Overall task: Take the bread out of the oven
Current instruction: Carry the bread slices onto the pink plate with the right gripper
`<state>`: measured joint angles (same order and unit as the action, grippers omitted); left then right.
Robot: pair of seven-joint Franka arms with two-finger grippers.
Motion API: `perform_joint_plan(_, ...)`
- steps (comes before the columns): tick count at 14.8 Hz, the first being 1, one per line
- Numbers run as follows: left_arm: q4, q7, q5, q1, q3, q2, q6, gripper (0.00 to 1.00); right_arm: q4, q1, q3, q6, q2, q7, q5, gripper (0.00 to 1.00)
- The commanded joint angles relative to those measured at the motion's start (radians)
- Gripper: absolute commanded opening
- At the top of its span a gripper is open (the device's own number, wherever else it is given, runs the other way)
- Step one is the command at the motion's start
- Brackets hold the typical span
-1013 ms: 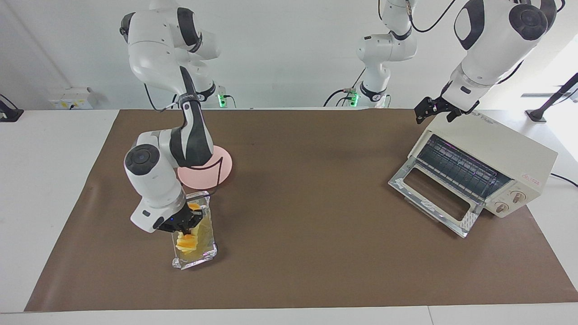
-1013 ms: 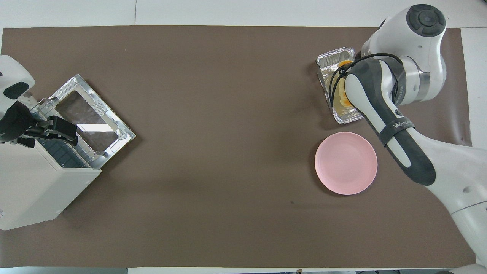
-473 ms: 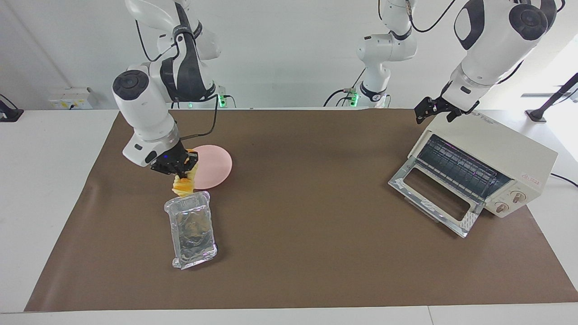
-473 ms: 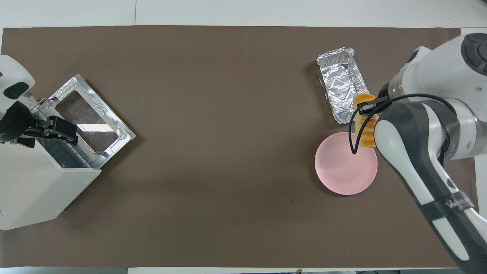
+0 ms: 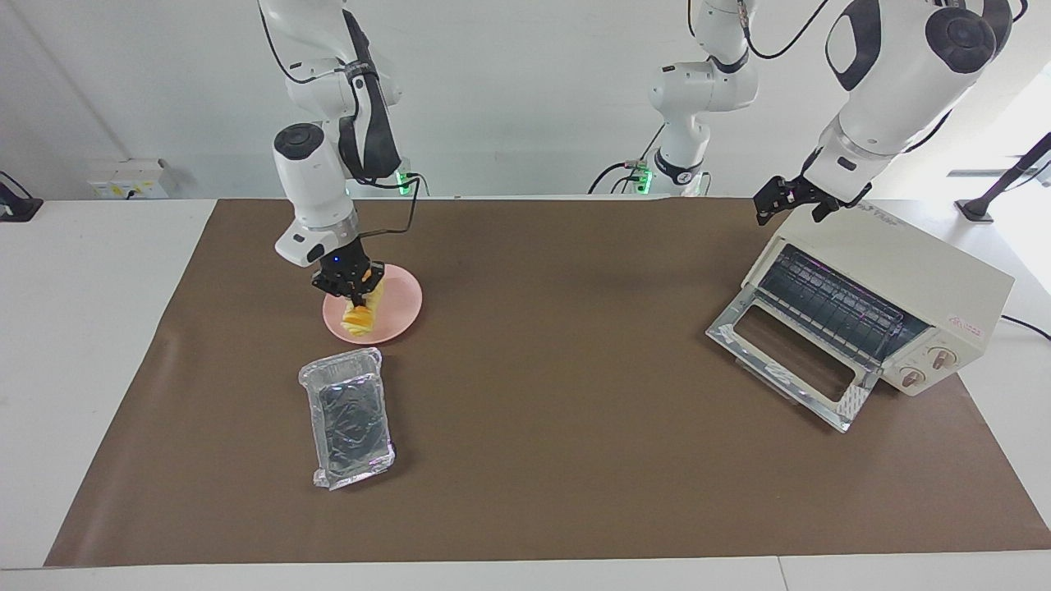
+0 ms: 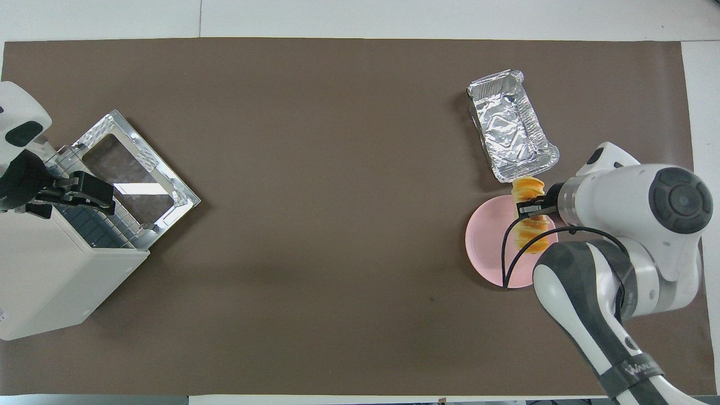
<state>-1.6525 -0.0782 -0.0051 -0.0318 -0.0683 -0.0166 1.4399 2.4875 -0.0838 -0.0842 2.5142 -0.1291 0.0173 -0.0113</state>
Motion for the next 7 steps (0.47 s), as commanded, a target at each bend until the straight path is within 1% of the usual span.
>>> perform_joint_plan(1, -0.018, 0.002, 0.016, 0.012, -0.007, -0.022, 0.014, 1.00, 0.079, -0.048, -0.003, 0.105, -0.024, 0.056, -0.016, 0.00)
perform_joint_plan(3, -0.018, 0.002, 0.016, 0.010, -0.007, -0.022, 0.014, 1.00, 0.088, -0.051, -0.003, 0.133, -0.007, 0.058, -0.016, 0.00)
perform_joint_plan(7, -0.018, 0.002, 0.016, 0.012, -0.007, -0.022, 0.014, 1.00, 0.088, -0.048, -0.003, 0.137, -0.004, 0.050, -0.016, 0.00)
